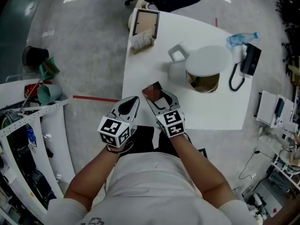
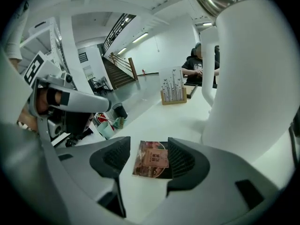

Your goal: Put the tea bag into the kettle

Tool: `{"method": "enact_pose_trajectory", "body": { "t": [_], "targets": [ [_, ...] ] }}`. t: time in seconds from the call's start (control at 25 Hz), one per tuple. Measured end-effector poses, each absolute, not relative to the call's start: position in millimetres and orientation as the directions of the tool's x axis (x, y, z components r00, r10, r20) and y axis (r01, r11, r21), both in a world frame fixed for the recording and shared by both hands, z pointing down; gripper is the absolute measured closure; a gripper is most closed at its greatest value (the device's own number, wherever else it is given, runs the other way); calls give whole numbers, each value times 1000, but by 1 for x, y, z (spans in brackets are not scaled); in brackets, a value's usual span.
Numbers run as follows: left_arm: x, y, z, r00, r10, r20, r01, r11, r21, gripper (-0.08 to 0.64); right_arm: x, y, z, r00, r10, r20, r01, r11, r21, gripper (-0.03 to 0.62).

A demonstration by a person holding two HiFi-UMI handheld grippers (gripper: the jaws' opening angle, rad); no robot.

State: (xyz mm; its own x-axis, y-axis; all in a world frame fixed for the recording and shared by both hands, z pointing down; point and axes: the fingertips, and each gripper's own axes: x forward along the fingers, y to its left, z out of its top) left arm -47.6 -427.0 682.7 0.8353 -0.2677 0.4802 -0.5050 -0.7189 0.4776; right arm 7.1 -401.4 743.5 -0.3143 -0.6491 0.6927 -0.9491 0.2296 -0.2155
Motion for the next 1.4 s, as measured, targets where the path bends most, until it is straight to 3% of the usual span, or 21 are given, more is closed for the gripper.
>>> {"method": "enact_pose_trajectory", "body": {
  "t": [0.52, 0.88, 0.92, 0.96, 1.0, 1.08, 1.4],
  "targets": [
    [-38, -432, 722, 825, -248, 507, -513, -706, 489, 551, 7, -406, 795, -250, -589, 769, -956, 275, -100, 298],
    [-42, -432, 724, 821, -251, 512, -521, -696, 494, 551, 7, -405, 799, -206, -602, 772, -962, 269, -48, 300],
    [-42, -431, 724, 822, -250, 512, -521, -695, 496, 551, 6, -405, 799, -211, -596, 774, -960, 276, -49, 323],
    [-42, -430, 724, 822, -250, 512, -520, -695, 497, 551, 3, -405, 798, -217, -592, 777, -958, 284, -51, 403],
    [-42, -429, 724, 822, -250, 511, -520, -694, 498, 551, 1, -404, 798, -222, -588, 778, -955, 291, -53, 442],
    [-41, -426, 723, 823, -250, 511, -521, -692, 500, 551, -3, -403, 797, -234, -579, 781, -952, 298, -65, 481],
    [-40, -423, 716, 828, -254, 500, -516, -697, 498, 551, 3, -400, 790, -250, -575, 779, -962, 239, -132, 517]
  ]
}}
